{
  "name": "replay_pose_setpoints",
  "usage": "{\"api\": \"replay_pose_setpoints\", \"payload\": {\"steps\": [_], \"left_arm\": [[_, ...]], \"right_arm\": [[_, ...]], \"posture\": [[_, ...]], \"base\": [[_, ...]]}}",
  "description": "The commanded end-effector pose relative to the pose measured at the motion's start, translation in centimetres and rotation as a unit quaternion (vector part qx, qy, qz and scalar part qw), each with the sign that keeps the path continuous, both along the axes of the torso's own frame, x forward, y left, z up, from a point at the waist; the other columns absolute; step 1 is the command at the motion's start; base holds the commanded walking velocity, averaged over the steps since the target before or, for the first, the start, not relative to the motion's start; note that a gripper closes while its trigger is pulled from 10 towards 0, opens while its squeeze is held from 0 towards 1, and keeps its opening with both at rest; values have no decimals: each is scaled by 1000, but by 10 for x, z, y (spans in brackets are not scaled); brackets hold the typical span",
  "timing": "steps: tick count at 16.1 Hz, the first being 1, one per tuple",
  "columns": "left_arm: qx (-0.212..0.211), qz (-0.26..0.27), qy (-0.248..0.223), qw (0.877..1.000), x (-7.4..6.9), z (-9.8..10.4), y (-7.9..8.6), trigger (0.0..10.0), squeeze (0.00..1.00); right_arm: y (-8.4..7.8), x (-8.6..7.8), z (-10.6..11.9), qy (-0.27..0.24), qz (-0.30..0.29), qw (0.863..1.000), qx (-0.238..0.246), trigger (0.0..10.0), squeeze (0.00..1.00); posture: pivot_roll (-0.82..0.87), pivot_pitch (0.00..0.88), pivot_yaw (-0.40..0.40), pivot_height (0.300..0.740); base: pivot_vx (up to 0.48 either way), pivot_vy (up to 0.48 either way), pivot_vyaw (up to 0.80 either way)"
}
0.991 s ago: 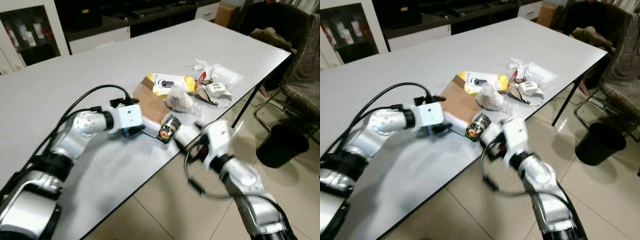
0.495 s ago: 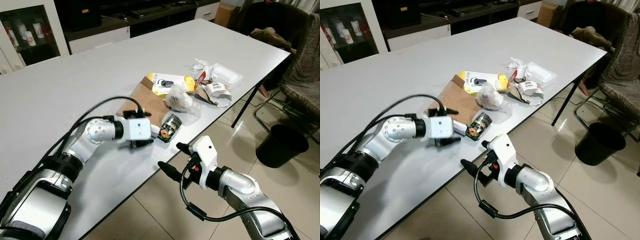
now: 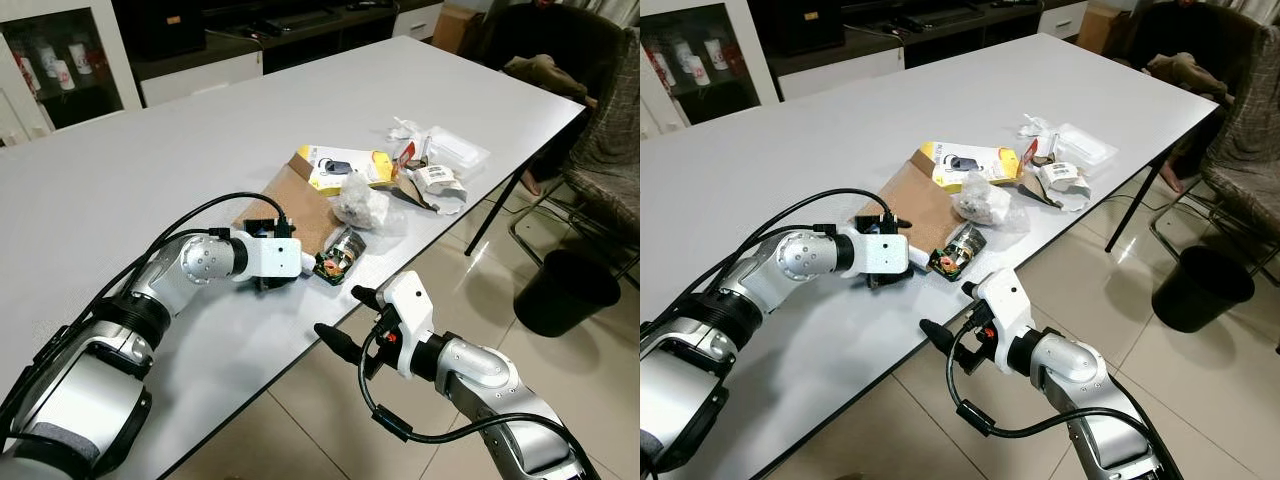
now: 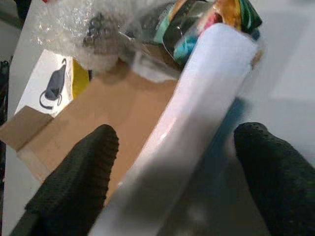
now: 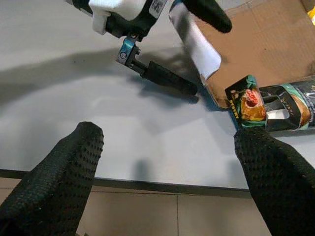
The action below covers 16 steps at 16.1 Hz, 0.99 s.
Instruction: Picking trash to rubbish bin
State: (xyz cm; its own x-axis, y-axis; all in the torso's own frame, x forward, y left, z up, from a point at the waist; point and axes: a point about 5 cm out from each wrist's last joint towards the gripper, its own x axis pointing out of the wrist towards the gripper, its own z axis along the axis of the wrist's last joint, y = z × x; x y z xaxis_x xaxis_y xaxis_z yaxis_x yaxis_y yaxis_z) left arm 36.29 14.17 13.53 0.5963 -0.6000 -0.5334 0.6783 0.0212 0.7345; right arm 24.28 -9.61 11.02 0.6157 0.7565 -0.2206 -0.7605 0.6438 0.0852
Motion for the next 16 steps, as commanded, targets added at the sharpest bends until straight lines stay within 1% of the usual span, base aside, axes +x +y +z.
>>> {"api": "replay_pose_setpoints", "payload": {"steps": [1,3,7,10,16], "left_arm": [[1,-8,-5,1000,3,5,-4,0,0],[-12,-3,4,1000,2,4,-2,0,0],[-29,2,6,1000,2,7,-1,0,0],[-25,-9,0,1000,1,7,-1,0,0],[-29,-10,9,999,1,8,-1,0,0]], "right_arm": [[0,-1,5,-6,2,1000,3,10000,0],[0,-3,4,-5,1,1000,3,10000,0],[1,-3,4,-6,2,1000,2,10000,0],[2,-3,4,-8,2,1000,4,10000,0],[2,-3,3,-7,-3,1000,4,10000,0]], "posture": [[-24,37,-58,740],[-24,42,-59,740],[-18,47,-65,740],[-17,51,-62,740],[-15,53,-53,740]], "base": [[0,0,0],[0,0,0],[0,0,0],[0,0,0],[0,0,0]]}}
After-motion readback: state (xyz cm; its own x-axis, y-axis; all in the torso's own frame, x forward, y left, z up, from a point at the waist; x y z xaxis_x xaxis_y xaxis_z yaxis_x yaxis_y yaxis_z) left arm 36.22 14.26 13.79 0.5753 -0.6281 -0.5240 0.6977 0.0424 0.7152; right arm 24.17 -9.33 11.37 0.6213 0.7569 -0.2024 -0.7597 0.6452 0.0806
